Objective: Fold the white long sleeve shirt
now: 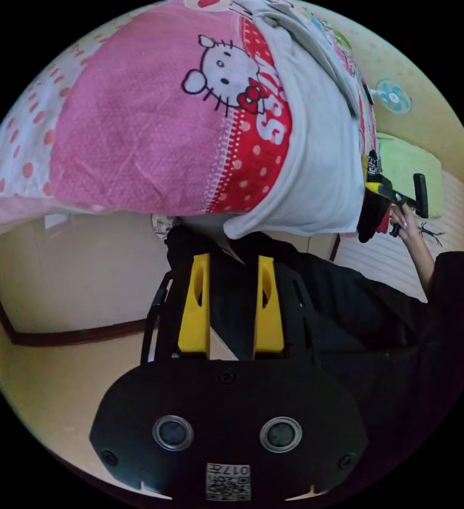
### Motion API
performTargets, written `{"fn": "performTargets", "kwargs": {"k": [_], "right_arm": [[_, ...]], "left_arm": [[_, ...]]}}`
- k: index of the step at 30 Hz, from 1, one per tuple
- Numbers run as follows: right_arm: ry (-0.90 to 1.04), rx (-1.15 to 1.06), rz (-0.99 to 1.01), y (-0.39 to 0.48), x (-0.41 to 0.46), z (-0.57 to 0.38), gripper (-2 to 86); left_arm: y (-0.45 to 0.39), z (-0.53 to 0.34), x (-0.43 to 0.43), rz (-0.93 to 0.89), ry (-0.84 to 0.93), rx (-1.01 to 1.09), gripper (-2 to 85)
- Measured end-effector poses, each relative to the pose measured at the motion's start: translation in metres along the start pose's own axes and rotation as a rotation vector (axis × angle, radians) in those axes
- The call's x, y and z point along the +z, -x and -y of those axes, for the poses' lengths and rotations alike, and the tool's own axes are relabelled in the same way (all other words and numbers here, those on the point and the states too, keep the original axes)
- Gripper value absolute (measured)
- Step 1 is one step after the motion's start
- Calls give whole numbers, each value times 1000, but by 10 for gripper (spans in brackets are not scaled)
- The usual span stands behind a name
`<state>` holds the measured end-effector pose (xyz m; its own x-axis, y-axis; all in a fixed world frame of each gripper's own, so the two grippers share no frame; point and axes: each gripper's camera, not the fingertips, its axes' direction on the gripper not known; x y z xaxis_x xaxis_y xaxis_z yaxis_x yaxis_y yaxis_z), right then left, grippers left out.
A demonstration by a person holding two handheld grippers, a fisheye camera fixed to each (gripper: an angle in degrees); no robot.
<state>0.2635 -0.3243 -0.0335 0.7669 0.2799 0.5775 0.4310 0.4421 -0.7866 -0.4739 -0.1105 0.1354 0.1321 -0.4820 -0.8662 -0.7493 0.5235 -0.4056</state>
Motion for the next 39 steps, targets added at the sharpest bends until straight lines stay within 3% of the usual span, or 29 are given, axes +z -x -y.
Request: {"fn": "performTargets", "kwargs": {"k": [2, 5, 11, 14, 17, 22, 24, 25, 30, 33, 35, 37, 39], "right_arm": [[154, 54, -37, -3, 34, -33, 128], [235, 119, -34, -10, 71, -43, 147], [154, 234, 101, -38, 107, -20, 152], [137, 208, 152, -50, 112, -19, 137], [96, 134, 249, -59, 105, -34, 69], [-18, 33, 403, -69, 77, -81, 42], [-53, 56, 526, -84, 66, -103, 39], [-46, 71, 602, -92, 60, -118, 37], [36, 165, 731, -104, 50, -169, 33], [-207, 93, 913, -107, 20, -137, 31], [-441, -77, 1029, -110, -8, -76, 29], [-579, -189, 1084, -120, -23, -17, 29], [-684, -229, 1136, -137, -34, 51, 29]], "left_arm": [[11, 10, 11, -21, 35, 36, 135], [15, 25, 29, -33, 84, 85, 135], [15, 46, 32, -56, 6, 54, 64], [13, 44, 28, -152, 40, 66, 44], [6, 25, 13, -251, 53, 94, 41], [-23, -36, -35, -329, 61, 91, 37], [-38, -61, -56, -298, 23, 70, 36], [-44, -74, -69, -370, 8, 29, 36], [-74, -113, -77, -452, 21, -27, 33], [-65, -89, -82, -675, -178, -48, 34], [-65, -53, -105, -686, -350, 14, 36], [-66, 10, -142, -705, -581, 147, 39], [-64, 69, -164, -727, -700, 233, 40]]}}
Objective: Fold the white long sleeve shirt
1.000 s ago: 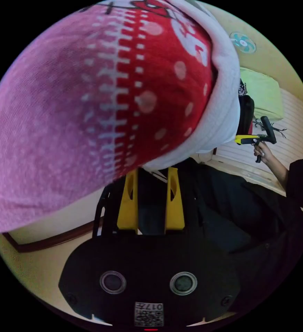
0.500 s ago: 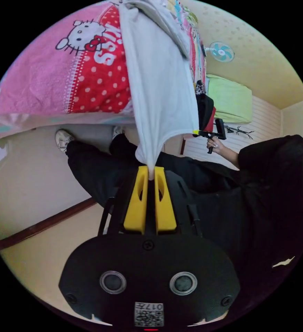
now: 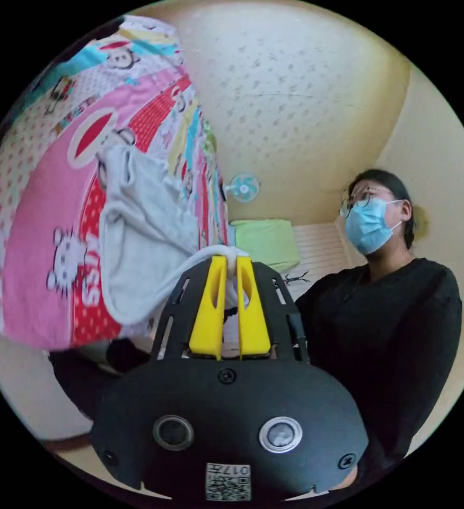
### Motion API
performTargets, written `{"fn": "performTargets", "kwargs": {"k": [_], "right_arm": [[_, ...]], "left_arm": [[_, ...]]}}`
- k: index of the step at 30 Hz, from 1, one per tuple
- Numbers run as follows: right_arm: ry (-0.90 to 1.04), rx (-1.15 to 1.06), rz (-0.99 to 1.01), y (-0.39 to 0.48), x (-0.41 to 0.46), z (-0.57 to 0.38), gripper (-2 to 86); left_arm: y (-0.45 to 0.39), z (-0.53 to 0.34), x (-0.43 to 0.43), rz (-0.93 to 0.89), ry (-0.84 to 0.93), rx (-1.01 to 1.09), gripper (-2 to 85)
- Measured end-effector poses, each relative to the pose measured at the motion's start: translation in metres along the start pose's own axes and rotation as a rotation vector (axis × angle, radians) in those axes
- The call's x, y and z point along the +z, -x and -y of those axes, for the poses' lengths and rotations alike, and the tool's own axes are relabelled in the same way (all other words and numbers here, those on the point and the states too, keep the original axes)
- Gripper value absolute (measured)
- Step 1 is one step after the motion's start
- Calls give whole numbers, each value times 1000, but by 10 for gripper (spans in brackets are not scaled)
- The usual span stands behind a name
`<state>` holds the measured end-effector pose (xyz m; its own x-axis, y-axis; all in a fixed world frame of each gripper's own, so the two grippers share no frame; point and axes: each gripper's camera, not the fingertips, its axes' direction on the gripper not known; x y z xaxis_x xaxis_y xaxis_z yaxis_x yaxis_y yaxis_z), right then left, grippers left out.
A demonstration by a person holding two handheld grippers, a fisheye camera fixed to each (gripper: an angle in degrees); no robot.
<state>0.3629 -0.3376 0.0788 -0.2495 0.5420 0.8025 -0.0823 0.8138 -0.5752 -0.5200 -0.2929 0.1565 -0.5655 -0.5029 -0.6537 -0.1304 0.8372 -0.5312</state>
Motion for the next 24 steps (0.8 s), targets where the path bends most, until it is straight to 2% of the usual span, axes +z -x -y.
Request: {"fn": "performTargets", "kwargs": {"k": [2, 4, 6, 7, 8, 9, 11, 13, 15, 17, 18, 19, 21, 22, 23, 24], "right_arm": [[-84, -40, 12, -43, 12, 87, 32], [-100, 66, -73, -72, 27, 141, 38], [-92, 110, -319, -77, 43, 176, 46], [-71, 158, -525, -72, 57, 188, 55], [-45, 138, -667, -58, 74, 193, 66], [-26, 90, -712, -48, 83, 192, 69], [83, -125, -834, -20, 124, 171, 74], [158, -216, -943, -19, 147, 144, 75], [250, -310, -1078, -34, 166, 114, 74], [454, -376, -1347, -87, 183, 78, 58], [454, -415, -1363, -94, 183, 70, 55], [392, -452, -1381, -93, 178, 63, 49], [430, -417, -1422, -93, 180, 72, 39], [444, -397, -1439, -88, 178, 81, 32], [432, -370, -1455, -82, 172, 87, 25], [411, -354, -1470, -78, 166, 88, 21]], "left_arm": [[22, 56, 18, 49, -78, 18, 42], [57, 121, 46, 230, -113, -36, 66], [74, 152, 64, 367, -93, -89, 107], [77, 162, 75, 436, -76, -119, 132], [75, 164, 80, 464, -69, -115, 133], [66, 160, 89, 527, -58, -91, 136], [51, 140, 103, 664, -34, -65, 137], [46, 97, 122, 878, 35, -116, 151], [55, 61, 134, 979, 69, -185, 165], [78, 30, 147, 957, 127, -293, 165], [97, 13, 152, 869, 125, -405, 159], [108, 0, 147, 777, 28, -504, 137], [117, -12, 144, 621, -88, -602, 89], [117, -11, 153, 503, -116, -617, 68], [113, -10, 159, 461, -129, -603, 66], [93, -1, 177, 404, -132, -516, 64]]}}
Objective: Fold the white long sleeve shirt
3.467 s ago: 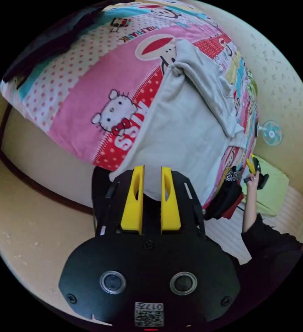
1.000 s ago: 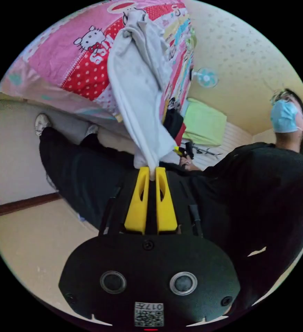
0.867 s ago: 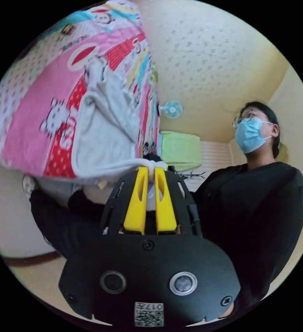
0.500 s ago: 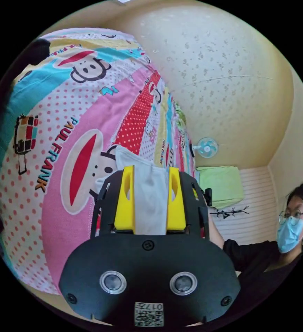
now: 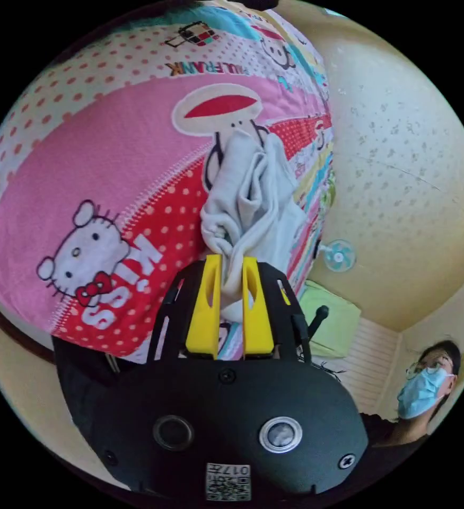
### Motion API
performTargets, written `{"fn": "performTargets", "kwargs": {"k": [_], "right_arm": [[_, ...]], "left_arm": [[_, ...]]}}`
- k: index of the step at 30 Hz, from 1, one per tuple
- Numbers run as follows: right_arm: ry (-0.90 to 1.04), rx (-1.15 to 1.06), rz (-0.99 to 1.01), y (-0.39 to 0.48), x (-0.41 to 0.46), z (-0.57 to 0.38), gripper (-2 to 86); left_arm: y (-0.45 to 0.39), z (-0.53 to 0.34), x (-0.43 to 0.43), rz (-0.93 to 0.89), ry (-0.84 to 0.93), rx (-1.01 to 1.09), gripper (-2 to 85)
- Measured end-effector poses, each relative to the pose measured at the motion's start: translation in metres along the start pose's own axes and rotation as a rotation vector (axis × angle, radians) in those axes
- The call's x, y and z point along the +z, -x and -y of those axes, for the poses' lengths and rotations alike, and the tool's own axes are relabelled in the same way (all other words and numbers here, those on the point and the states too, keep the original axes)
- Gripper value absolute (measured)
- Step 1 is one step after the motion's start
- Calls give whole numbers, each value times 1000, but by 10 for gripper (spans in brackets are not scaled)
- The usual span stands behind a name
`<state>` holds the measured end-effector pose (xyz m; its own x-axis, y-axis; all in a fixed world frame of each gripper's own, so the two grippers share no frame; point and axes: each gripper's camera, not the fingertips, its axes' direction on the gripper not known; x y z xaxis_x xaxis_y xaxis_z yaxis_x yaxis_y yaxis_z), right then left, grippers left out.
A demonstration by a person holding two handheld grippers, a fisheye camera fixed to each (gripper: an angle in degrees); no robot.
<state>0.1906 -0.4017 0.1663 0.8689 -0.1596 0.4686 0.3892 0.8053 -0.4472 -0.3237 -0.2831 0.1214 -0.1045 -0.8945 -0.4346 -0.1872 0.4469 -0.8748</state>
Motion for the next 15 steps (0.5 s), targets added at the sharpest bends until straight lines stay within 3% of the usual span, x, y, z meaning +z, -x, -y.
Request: {"fn": "performTargets", "kwargs": {"k": [4, 7, 11, 15], "right_arm": [[-7, 271, -6, -64, -29, -48, 11], [56, 465, 204, -119, -26, -110, 14], [-10, 635, 562, -169, -23, -204, 40], [33, 719, 790, -192, -10, -250, 91]], "left_arm": [[-143, -56, 56, 25, 92, 478, 62], [-204, -114, 127, -50, 257, 644, 66], [-209, -158, 202, -79, 456, 623, 107], [-183, -167, 183, 37, 230, 580, 131]]}}
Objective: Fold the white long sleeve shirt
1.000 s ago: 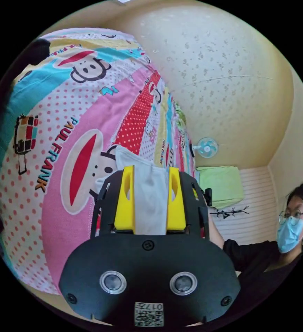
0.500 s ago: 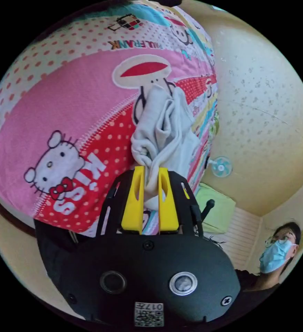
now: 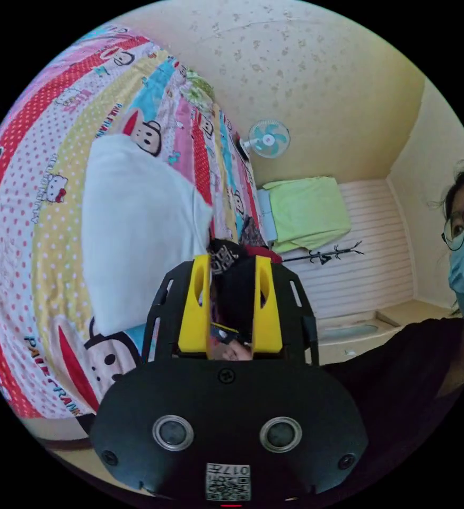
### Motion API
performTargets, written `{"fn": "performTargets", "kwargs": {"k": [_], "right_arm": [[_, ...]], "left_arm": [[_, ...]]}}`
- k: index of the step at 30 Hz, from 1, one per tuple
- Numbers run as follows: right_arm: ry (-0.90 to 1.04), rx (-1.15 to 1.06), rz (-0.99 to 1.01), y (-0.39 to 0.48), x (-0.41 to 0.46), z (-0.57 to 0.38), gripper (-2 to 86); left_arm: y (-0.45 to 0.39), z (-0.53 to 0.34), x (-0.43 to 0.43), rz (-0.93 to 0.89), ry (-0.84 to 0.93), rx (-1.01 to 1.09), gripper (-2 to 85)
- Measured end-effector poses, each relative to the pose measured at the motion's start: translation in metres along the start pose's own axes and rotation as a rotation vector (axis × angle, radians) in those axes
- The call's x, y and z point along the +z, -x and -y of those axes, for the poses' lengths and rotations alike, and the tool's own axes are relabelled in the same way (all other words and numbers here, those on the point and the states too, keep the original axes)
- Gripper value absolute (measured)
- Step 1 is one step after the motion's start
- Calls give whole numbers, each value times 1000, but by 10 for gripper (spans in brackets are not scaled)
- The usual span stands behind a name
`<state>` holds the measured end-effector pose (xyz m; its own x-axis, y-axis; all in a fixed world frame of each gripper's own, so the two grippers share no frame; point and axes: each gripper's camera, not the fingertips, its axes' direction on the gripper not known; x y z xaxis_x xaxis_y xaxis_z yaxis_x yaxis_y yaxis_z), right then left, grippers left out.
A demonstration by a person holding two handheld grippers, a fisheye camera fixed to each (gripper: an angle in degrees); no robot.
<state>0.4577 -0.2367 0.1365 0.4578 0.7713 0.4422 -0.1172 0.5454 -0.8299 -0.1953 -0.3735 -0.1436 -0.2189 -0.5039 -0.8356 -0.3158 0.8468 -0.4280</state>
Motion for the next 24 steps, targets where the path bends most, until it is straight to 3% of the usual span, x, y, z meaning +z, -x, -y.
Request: {"fn": "performTargets", "kwargs": {"k": [3, 5, 8, 13, 15, 18, 20, 24], "right_arm": [[-5, 99, 332, -29, -7, -3, 127], [-16, 180, 573, -43, 0, 4, 165], [-73, 304, 772, -55, 15, 17, 196], [-200, 411, 945, -52, 36, 57, 212], [-228, 367, 1003, -41, 42, 79, 210], [-239, 252, 1134, -13, 48, 106, 197], [-181, 64, 1098, 50, 48, 105, 188], [-96, -99, 1132, 165, 77, 102, 174]], "left_arm": [[34, -16, -11, 271, -76, -120, 157], [61, -22, 4, 320, -26, -175, 170], [108, -37, 60, 158, 145, -301, 176], [123, -87, 73, -175, 103, -456, 87], [105, -102, 67, -256, 111, -466, 81], [63, -117, 30, -218, 63, -389, 78], [46, -118, -9, -202, 17, -342, 78], [11, -131, -137, -124, -87, -188, 83]]}}
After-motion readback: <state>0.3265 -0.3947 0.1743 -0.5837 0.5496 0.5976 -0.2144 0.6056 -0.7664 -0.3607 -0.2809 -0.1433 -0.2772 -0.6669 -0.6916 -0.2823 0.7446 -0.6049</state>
